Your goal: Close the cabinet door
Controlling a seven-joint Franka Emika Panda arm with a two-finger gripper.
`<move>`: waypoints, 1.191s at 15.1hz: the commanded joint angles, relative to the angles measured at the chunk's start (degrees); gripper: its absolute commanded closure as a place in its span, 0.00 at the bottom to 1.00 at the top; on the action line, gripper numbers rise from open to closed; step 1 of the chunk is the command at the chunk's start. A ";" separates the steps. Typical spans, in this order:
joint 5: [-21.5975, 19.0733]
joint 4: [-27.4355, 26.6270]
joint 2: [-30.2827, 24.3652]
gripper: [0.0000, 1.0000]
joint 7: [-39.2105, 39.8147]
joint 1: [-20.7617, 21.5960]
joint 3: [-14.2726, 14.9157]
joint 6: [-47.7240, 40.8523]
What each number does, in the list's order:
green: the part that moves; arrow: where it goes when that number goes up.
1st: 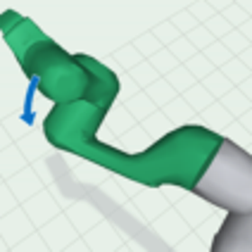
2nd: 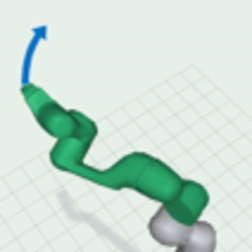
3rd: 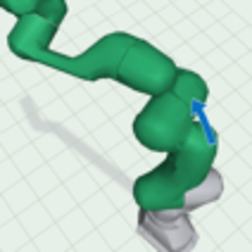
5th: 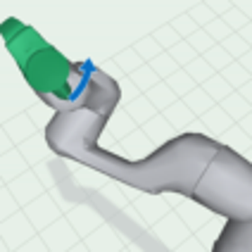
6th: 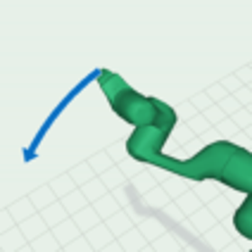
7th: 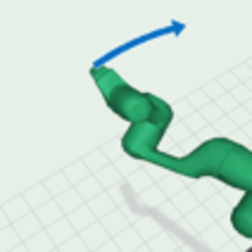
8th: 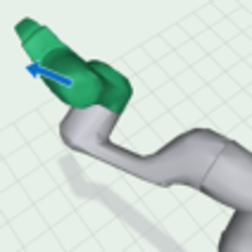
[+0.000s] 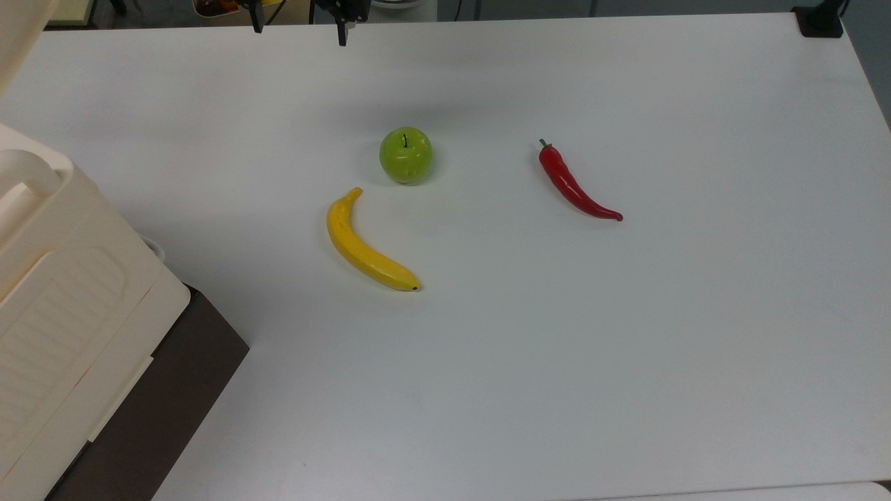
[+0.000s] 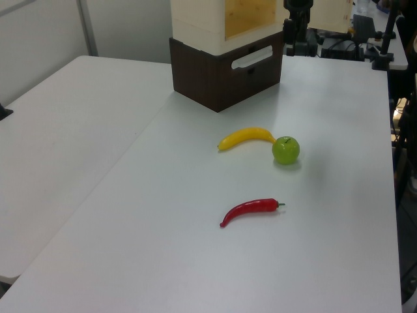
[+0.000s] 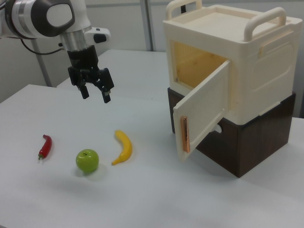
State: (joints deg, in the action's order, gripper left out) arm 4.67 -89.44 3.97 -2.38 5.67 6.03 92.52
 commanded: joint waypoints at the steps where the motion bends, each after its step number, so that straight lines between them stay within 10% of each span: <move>1: 0.52 -0.12 -0.46 0.00 0.71 0.57 0.21 -1.03; 5: 0.52 -0.12 -0.46 0.00 0.89 0.57 0.21 -1.29; 12: -0.01 0.05 -0.89 1.00 1.85 -0.66 0.30 -1.20; 18: -0.10 0.23 -1.95 1.00 1.85 -2.94 0.39 -1.29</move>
State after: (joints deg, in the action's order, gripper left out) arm 4.66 -89.34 3.47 -1.87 4.25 6.23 92.52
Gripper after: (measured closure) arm 0.991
